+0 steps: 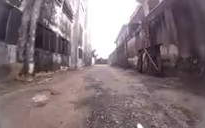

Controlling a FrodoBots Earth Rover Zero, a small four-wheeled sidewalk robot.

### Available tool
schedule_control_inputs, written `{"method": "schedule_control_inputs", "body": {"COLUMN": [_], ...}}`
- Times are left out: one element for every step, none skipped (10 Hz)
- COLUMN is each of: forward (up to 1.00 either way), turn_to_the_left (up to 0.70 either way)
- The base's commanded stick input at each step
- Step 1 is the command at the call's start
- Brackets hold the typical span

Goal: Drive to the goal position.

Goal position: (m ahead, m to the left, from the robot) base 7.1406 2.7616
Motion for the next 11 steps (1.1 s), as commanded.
{"method": "schedule_control_inputs", "body": {"forward": [0.85,0.85,0.85,0.85,0.85,0.85,0.85,0.85,0.85,0.85,0.85], "turn_to_the_left": [0.00,0.00,-0.23,-0.27,-0.12,0.00,0.00,0.00,0.00,0.00,0.00]}}
